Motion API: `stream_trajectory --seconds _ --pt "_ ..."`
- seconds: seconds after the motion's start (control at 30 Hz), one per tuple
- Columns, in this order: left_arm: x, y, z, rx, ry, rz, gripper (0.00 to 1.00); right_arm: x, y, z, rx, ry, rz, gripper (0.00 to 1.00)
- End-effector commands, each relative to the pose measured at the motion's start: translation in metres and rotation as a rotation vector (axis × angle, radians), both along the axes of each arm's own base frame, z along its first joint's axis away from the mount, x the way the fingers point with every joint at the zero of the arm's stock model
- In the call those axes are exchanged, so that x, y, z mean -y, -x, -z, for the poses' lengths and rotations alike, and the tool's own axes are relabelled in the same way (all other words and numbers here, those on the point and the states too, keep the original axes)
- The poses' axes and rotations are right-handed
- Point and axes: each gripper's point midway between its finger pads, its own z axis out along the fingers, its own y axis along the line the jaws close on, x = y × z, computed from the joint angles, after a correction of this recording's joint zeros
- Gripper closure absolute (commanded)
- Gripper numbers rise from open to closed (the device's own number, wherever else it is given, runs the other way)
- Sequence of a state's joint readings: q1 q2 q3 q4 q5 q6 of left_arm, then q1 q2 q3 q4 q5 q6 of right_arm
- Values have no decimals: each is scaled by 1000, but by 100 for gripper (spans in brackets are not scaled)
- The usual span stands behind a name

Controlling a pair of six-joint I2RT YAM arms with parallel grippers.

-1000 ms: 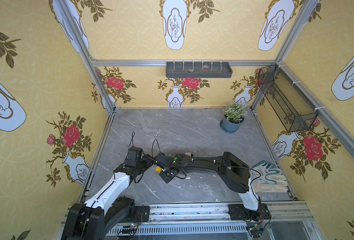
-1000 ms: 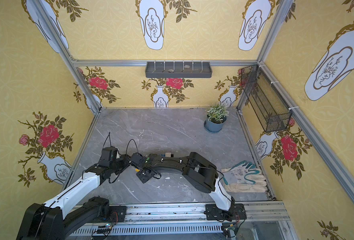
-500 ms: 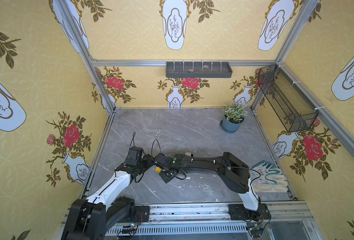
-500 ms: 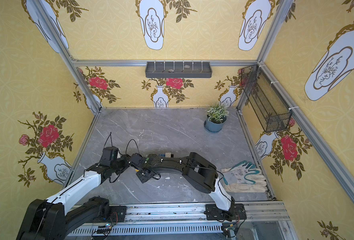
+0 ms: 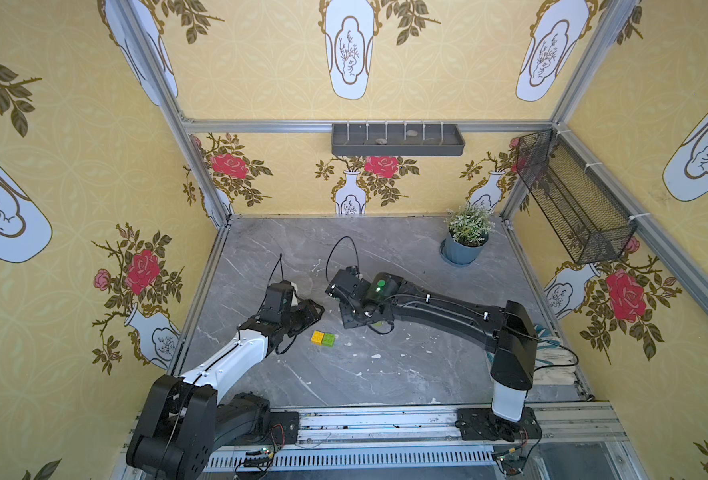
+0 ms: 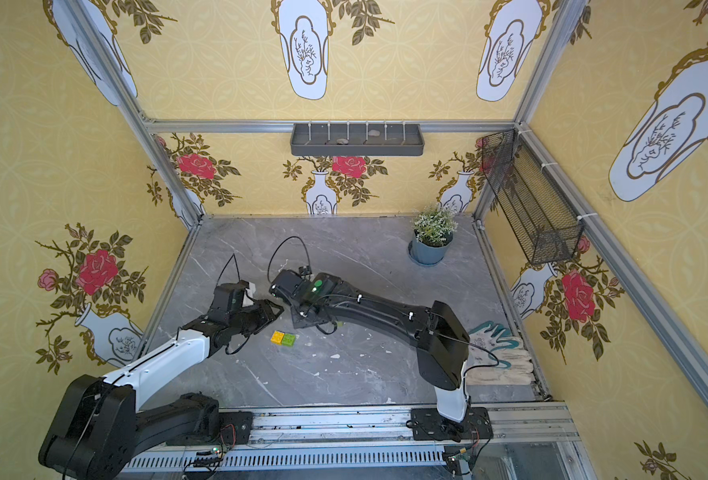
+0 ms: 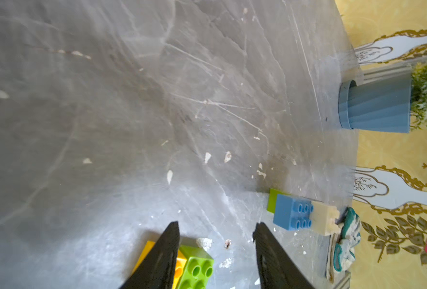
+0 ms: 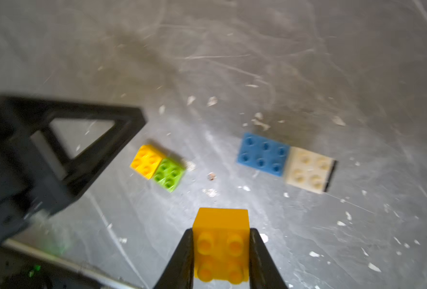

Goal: Assemble the number 4 with lego
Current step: Assemble the lego brick with the lego brick.

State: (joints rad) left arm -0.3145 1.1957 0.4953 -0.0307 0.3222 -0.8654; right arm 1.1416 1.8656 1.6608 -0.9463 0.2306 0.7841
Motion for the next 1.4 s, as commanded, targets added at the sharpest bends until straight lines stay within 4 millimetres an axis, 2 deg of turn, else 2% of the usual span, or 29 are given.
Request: stream_trajectory --seconds 0.0,0.1,0.17,0.37,0.77,1.37 --pt "28 -4 -17 91 115 107 49 35 -13 4 -15 56 189 80" --pt "54 -2 -27 130 195 199 49 41 -24 10 -35 55 227 80" --pt "64 -3 -30 137 234 229 50 44 -29 13 -44 68 240 80" --pt "78 -8 -24 118 268 255 50 52 -37 21 -59 91 271 80" --pt "85 -6 -1 51 244 269 51 52 -45 34 -77 86 273 80" --pt "86 -7 8 33 233 270 52 40 -48 37 -79 45 236 80"
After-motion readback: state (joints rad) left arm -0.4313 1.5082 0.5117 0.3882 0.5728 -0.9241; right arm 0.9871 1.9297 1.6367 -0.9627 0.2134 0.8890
